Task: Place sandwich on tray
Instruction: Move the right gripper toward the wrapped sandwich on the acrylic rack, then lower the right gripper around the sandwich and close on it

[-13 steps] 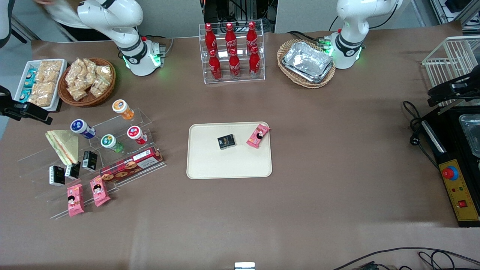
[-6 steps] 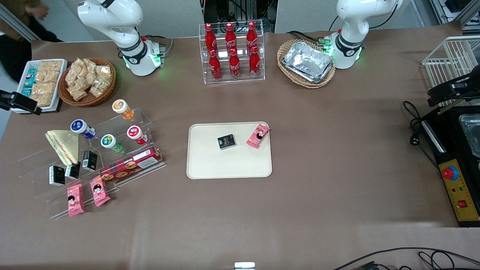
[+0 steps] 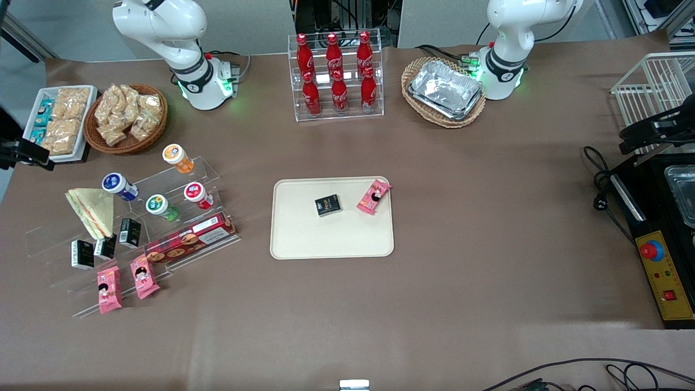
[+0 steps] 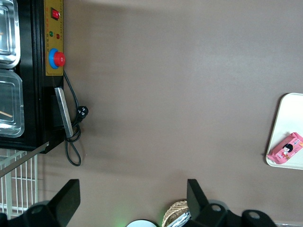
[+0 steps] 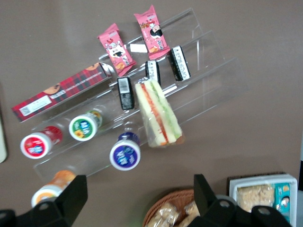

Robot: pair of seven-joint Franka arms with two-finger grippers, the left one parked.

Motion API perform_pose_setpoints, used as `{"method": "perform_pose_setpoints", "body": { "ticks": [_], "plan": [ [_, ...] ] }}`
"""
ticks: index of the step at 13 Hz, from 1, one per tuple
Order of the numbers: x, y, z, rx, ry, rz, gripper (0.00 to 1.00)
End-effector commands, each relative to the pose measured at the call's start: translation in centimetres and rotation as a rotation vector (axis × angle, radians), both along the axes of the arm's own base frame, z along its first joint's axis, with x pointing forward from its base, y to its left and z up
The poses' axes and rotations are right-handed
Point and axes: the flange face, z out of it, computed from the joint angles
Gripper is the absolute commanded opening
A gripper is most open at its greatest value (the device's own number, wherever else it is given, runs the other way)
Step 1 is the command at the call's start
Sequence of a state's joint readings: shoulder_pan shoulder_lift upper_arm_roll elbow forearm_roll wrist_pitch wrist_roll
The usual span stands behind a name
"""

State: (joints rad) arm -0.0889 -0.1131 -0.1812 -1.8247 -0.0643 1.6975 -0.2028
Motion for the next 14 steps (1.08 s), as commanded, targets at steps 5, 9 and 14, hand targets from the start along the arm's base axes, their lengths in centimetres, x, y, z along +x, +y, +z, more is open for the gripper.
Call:
{"method": "perform_pose_setpoints", "body": {
  "ticks": [5, 9, 14],
  "plan": [
    [-1.8, -0.4, -9.5, -0.026, -0.081, 0.111, 1.00],
    [-1.5, -2.3, -12.5, -0.026, -0.058, 0.197, 1.00],
    [-2.0, -3.7, -16.1, -0.036, -0.089, 0.213, 1.00]
  ]
}}
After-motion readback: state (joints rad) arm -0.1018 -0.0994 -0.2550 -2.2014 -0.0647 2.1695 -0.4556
